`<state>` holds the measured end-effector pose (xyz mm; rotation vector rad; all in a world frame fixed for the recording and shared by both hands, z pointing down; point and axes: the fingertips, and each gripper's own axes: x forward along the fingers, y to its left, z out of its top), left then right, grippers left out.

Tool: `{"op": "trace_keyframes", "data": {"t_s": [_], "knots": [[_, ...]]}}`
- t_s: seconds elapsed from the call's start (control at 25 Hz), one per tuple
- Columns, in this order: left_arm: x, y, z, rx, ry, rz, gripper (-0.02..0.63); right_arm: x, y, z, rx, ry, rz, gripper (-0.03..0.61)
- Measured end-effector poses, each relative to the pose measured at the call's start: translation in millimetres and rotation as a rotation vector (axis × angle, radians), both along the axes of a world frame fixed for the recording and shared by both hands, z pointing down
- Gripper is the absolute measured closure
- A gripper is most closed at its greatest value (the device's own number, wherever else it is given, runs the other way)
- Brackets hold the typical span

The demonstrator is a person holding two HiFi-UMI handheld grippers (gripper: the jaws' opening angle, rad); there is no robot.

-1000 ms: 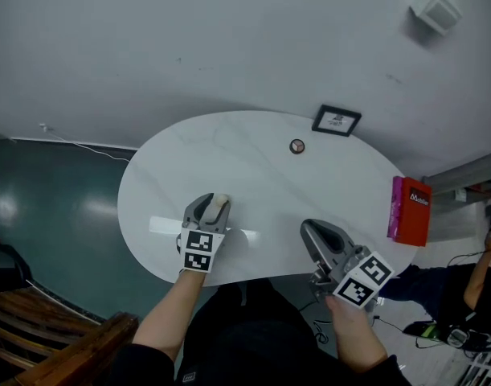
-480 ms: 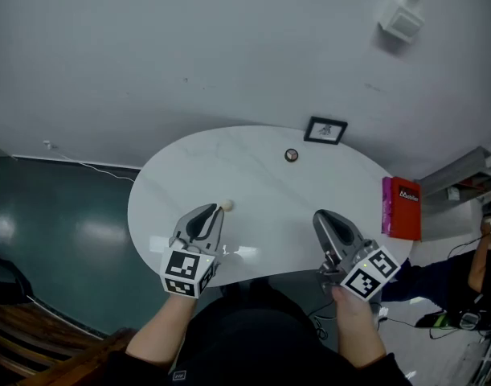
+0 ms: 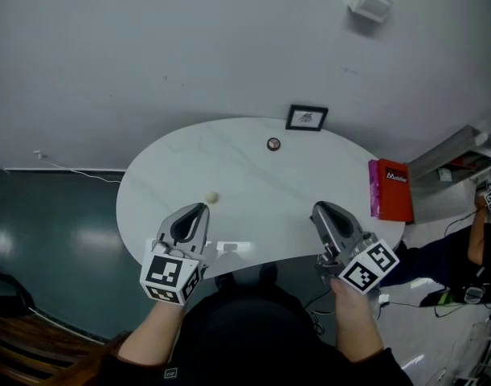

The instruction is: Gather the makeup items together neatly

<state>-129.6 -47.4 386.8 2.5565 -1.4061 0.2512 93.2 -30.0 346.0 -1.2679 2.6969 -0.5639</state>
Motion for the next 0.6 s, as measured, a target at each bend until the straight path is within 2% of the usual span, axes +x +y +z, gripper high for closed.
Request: {"op": "trace_keyframes", "data": {"t_s": [0.2, 0.52, 0.6], "knots": [[38.2, -3.9, -0.2, -0.001, 0.016, 0.024, 0.586, 36.8, 2.3, 22.3, -0.017, 0.087, -0.022, 0.54], [115.2, -4.7, 10.9, -0.053, 0.03, 0.084, 0.586, 98.0, 1.7, 107.6, -0.157, 0.251, -0.058, 0.537], [128.1, -2.5, 17.9, -0.065, 0.015, 0.091, 0.586, 108.7, 1.6, 132.7, -0.199, 0.285, -0.075, 0.504]]}}
